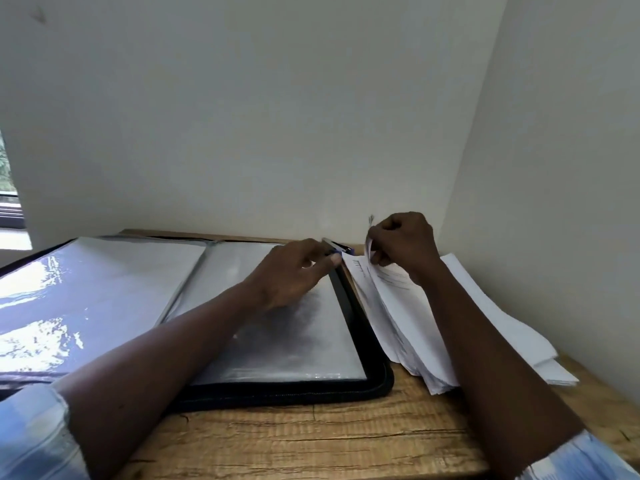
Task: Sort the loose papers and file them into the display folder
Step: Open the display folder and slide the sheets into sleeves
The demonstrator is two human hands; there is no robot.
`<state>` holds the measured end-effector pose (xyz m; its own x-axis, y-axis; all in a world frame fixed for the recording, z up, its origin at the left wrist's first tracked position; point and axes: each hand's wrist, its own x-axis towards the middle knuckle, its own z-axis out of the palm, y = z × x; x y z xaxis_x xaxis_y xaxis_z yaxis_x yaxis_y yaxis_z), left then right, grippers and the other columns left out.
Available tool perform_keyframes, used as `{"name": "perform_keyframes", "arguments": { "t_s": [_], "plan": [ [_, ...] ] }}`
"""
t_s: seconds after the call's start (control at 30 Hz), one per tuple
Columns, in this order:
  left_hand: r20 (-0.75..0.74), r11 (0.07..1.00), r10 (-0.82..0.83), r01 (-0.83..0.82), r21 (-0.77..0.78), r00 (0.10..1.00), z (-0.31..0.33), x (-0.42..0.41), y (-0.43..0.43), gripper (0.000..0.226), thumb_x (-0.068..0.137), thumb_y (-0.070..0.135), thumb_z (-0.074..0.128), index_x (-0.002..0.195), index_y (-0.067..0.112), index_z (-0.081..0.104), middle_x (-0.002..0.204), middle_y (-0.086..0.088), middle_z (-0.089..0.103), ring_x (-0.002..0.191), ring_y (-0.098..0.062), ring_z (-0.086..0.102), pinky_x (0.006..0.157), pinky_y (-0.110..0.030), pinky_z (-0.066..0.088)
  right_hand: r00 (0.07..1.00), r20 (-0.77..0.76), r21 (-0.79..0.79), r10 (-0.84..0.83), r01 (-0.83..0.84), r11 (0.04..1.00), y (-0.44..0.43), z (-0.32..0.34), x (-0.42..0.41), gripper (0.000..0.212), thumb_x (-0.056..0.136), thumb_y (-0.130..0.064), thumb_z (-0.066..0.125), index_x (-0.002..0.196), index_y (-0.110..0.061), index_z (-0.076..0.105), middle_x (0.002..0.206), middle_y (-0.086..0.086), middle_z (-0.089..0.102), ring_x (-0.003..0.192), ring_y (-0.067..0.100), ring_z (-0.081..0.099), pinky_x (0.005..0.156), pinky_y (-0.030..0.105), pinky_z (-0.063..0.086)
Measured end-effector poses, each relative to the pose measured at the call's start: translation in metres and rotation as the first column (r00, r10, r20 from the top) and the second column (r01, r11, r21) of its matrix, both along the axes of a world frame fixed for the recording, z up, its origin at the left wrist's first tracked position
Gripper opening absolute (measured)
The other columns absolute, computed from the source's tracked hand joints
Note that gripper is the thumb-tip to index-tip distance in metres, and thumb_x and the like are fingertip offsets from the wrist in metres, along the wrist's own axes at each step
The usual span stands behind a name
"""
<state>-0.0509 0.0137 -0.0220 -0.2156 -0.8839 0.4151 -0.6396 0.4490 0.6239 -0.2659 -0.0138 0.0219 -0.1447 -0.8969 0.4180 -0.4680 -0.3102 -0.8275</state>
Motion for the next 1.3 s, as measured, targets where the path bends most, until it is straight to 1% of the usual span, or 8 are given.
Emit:
{"name": "perform_keyframes", "arguments": {
  "t_s": [0.1, 0.23, 0.37, 0.5, 0.8, 0.93, 1.13, 1.3],
  "plan": [
    [-0.342, 0.950, -0.124, 0.211, 0.231, 0.931, 0.013, -0.006, 0.011, 0.047, 0.088, 0.065, 0.068, 0.117, 0.029, 0.070, 0.105, 0.003, 0.078, 0.094, -0.017, 0.075, 0.081, -0.036, 0.058, 0.971, 0.188, -0.035, 0.147, -0.143, 0.989, 0.008, 0.008, 0.022, 0.012, 0.084, 0.001, 0.066, 0.072, -0.001, 0.069, 0.064, 0.016, 0.071, 0.056, 0.033, 0.071, 0.054, 0.031, 0.055],
    [-0.426, 0.915, -0.112, 0.261, 0.309, 0.898, 0.004, -0.012, 0.011, 0.028, 0.094, 0.006, 0.068, 0.120, 0.015, 0.067, 0.108, -0.010, 0.078, 0.086, -0.026, 0.077, 0.067, -0.036, 0.058, 0.884, 0.334, -0.058, 0.327, -0.327, 0.943, 0.011, 0.010, 0.038, 0.014, 0.094, -0.010, 0.071, 0.092, 0.004, 0.070, 0.082, 0.019, 0.075, 0.071, 0.033, 0.075, 0.064, 0.035, 0.061],
    [-0.627, 0.964, 0.017, 0.154, 0.218, 0.779, 0.011, 0.000, 0.002, 0.044, 0.087, -0.018, 0.053, 0.114, 0.013, 0.070, 0.118, -0.010, 0.075, 0.083, -0.018, 0.073, 0.066, -0.031, 0.062, 0.995, -0.022, -0.124, -0.102, 0.098, 0.987, -0.010, -0.002, 0.020, 0.030, 0.091, -0.042, 0.071, 0.113, -0.020, 0.072, 0.106, -0.003, 0.074, 0.105, 0.019, 0.069, 0.099, 0.040, 0.054],
    [-0.769, 0.997, 0.038, 0.029, 0.073, 0.638, 0.031, 0.021, -0.007, 0.034, 0.097, -0.010, 0.052, 0.117, 0.011, 0.070, 0.120, -0.012, 0.074, 0.089, -0.020, 0.073, 0.077, -0.035, 0.063, 0.992, -0.077, -0.023, -0.099, 0.098, 0.995, -0.016, -0.013, 0.004, 0.065, 0.091, -0.054, 0.069, 0.145, -0.024, 0.047, 0.138, 0.002, 0.059, 0.126, 0.022, 0.055, 0.110, 0.042, 0.044],
    [-0.781, 0.909, -0.143, -0.232, -0.347, 0.608, 0.067, 0.050, -0.010, 0.023, 0.101, 0.005, 0.047, 0.104, 0.017, 0.065, 0.105, -0.003, 0.075, 0.091, -0.014, 0.069, 0.085, -0.033, 0.058, 0.951, 0.279, -0.425, 0.132, -0.001, 0.905, -0.002, 0.006, 0.045, 0.025, 0.096, -0.030, 0.069, 0.112, -0.023, 0.052, 0.101, 0.001, 0.075, 0.085, 0.010, 0.070, 0.072, 0.022, 0.052],
    [-0.805, 0.922, -0.103, -0.247, -0.298, 0.584, 0.061, 0.057, -0.020, 0.020, 0.100, 0.007, 0.048, 0.101, 0.017, 0.066, 0.106, -0.007, 0.075, 0.092, -0.019, 0.068, 0.091, -0.044, 0.058, 0.968, 0.219, -0.373, 0.126, -0.037, 0.927, -0.002, -0.001, 0.049, 0.027, 0.098, -0.037, 0.066, 0.115, -0.020, 0.054, 0.101, -0.003, 0.073, 0.088, 0.012, 0.070, 0.075, 0.027, 0.054],
    [-0.836, 0.837, -0.058, -0.430, -0.339, 0.546, 0.061, 0.077, -0.025, 0.018, 0.094, 0.006, 0.050, 0.096, 0.016, 0.065, 0.094, 0.000, 0.072, 0.083, -0.015, 0.063, 0.077, -0.034, 0.055, 0.975, 0.167, -0.243, 0.145, -0.101, 0.965, -0.007, -0.021, 0.054, 0.028, 0.100, -0.043, 0.062, 0.120, -0.024, 0.057, 0.098, 0.006, 0.070, 0.083, 0.013, 0.065, 0.067, 0.021, 0.045],
    [-0.689, 0.913, 0.108, -0.347, -0.217, 0.716, 0.033, 0.094, -0.040, 0.006, 0.089, 0.028, 0.058, 0.085, 0.026, 0.063, 0.081, 0.011, 0.069, 0.075, -0.014, 0.059, 0.073, -0.037, 0.050, 0.982, 0.074, -0.134, 0.173, -0.162, 0.978, -0.013, -0.042, 0.063, 0.035, 0.099, -0.041, 0.062, 0.128, -0.021, 0.057, 0.116, -0.003, 0.069, 0.102, 0.017, 0.066, 0.086, 0.035, 0.052]
  ]
}}
